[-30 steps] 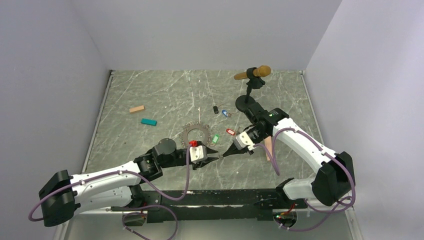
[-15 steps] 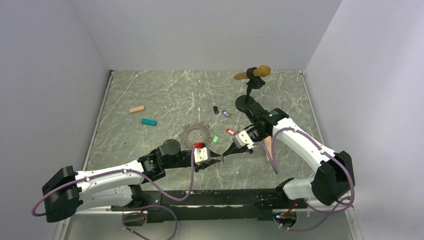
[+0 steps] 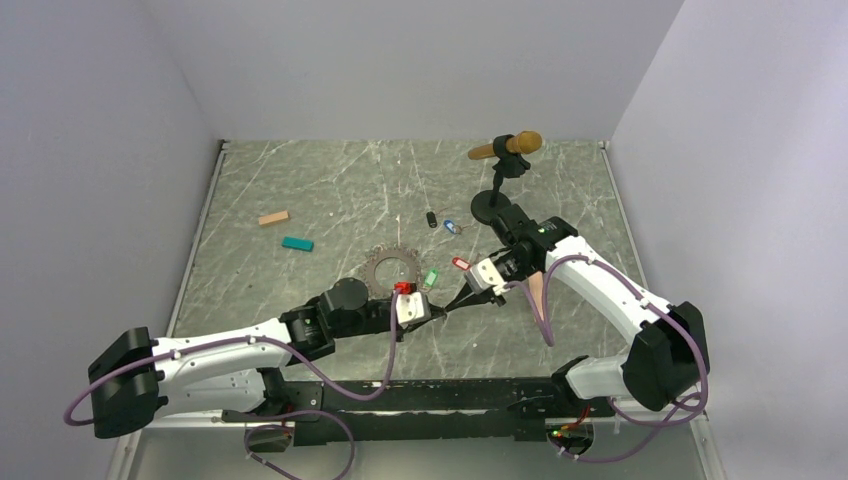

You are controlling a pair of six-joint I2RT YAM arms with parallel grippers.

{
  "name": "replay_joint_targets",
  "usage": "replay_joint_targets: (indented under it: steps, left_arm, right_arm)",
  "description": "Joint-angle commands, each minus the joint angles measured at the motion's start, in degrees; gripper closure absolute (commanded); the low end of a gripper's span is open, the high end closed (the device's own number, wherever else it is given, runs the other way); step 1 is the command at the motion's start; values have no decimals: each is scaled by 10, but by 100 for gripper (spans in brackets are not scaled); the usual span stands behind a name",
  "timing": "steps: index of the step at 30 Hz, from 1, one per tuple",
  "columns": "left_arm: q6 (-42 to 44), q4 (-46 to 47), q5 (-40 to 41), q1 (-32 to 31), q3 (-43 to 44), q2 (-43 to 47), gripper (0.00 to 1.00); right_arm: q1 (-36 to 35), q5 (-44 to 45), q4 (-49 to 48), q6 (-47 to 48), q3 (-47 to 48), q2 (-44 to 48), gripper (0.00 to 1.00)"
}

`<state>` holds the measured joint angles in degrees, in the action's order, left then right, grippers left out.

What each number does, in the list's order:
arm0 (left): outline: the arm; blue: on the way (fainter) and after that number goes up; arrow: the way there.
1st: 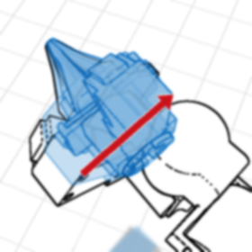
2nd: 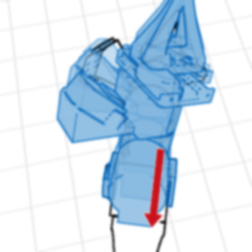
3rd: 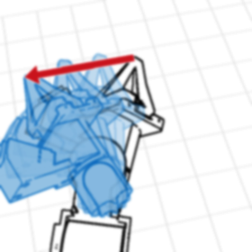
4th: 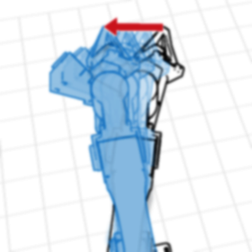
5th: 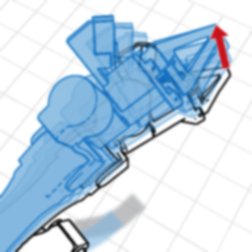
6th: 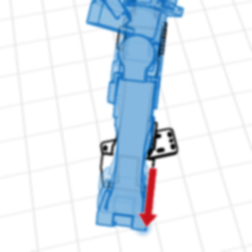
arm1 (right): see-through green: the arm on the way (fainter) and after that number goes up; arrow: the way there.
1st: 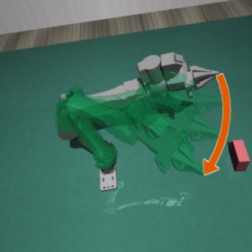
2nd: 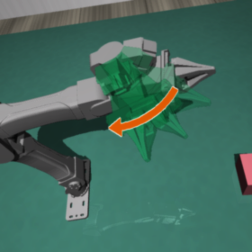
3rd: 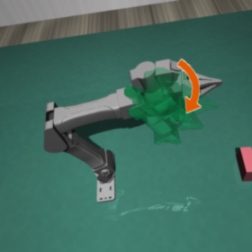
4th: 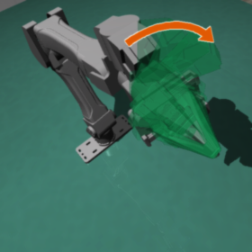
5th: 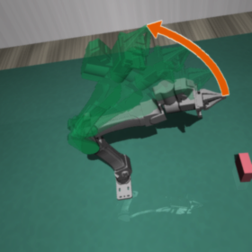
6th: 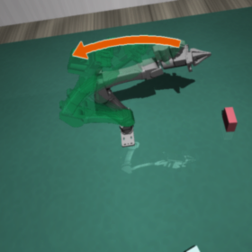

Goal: Put the keys on the keyring

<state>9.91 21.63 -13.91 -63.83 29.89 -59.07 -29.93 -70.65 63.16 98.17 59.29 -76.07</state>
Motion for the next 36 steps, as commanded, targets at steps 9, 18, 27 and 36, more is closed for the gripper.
replay_joint_targets:
  steps: [9, 18, 27, 36]
  left_arm:
    - [8, -35, 21, -7, 39, -12, 100]
    - [-18, -34, 77, -7, 27, 6, 100]
    - [-54, 27, 121, -7, -17, 40, 100]
    - [-95, 147, 128, -7, -84, 70, 100]
  right_arm:
    - [6, -31, -24, -16, 0, 1, 100]
    - [8, -41, -29, -31, 0, 3, 98]
    - [13, -58, -33, -38, -3, 3, 84]
    - [46, -123, -53, -81, -6, 5, 68]
